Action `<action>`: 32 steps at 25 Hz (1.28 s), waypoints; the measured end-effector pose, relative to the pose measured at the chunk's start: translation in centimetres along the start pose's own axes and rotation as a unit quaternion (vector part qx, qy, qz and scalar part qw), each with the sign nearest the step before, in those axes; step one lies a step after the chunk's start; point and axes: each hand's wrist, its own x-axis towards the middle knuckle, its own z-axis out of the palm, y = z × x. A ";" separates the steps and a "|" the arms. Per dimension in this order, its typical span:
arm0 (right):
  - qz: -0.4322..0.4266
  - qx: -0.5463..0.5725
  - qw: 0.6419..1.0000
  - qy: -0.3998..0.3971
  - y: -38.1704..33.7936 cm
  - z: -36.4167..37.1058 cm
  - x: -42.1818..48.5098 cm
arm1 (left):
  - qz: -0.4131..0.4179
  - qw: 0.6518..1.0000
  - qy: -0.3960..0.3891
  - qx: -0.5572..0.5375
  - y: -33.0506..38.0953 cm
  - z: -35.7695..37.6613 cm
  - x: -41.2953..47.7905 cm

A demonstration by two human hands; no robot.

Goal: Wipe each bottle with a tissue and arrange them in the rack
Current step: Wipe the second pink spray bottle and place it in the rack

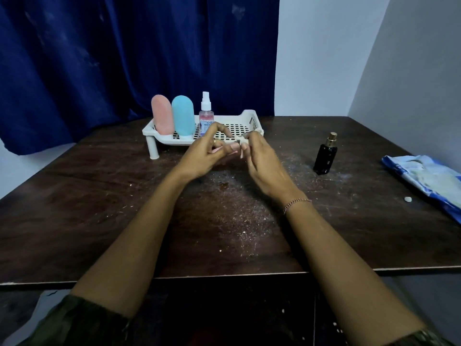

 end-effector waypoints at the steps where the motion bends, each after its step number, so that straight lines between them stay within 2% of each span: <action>1: -0.011 0.016 1.000 -0.018 0.0 -0.1 0.0 | 0.002 1.000 0.009 -0.006 0.1 0.0 0.0; 3: -0.018 0.025 0.999 -0.023 0.0 -0.2 -0.1 | 0.012 1.000 0.011 -0.002 0.2 -0.1 -0.2; 6: 0.008 0.001 1.000 0.017 -0.2 -0.2 -0.2 | 0.029 0.999 -0.007 0.042 -0.6 0.2 -0.1; 8: 0.053 0.004 0.998 0.041 -0.3 -0.3 -0.1 | 0.048 0.993 -0.006 0.105 -1.1 0.4 0.0; 10: 0.119 0.084 0.988 0.044 -0.2 -0.3 0.2 | 0.057 0.992 -0.001 0.112 -1.1 0.6 0.0; 12: 0.188 0.262 0.946 0.042 -0.4 -0.3 0.5 | 0.052 0.996 0.007 0.069 -1.0 0.5 0.0; 15: 0.231 0.530 0.814 0.047 -0.8 -0.4 0.8 | 0.041 0.997 0.014 -0.058 -0.5 0.5 0.0; 16: 0.223 0.575 0.786 0.038 -0.9 -0.5 0.8 | 0.037 0.995 0.017 -0.091 -0.2 0.5 -0.1; 18: 0.208 0.598 0.774 0.013 -1.0 -0.7 0.6 | 0.037 0.992 0.020 -0.117 0.1 0.5 -0.1; 21: 0.211 0.616 0.759 -0.011 -0.6 -1.0 0.5 | 0.038 0.994 0.006 -0.100 0.0 0.3 0.0; 25: 0.223 0.643 0.733 0.005 -0.8 -1.4 0.6 | 0.040 0.995 -0.009 -0.086 -0.3 0.3 0.2; 27: 0.206 0.629 0.748 0.045 -0.7 -0.8 0.7 | 0.029 0.995 0.003 -0.095 -0.2 0.7 0.2; 32: 0.168 0.432 0.881 0.096 -0.3 1.1 0.6 | -0.035 0.990 0.053 -0.128 -0.4 1.8 0.4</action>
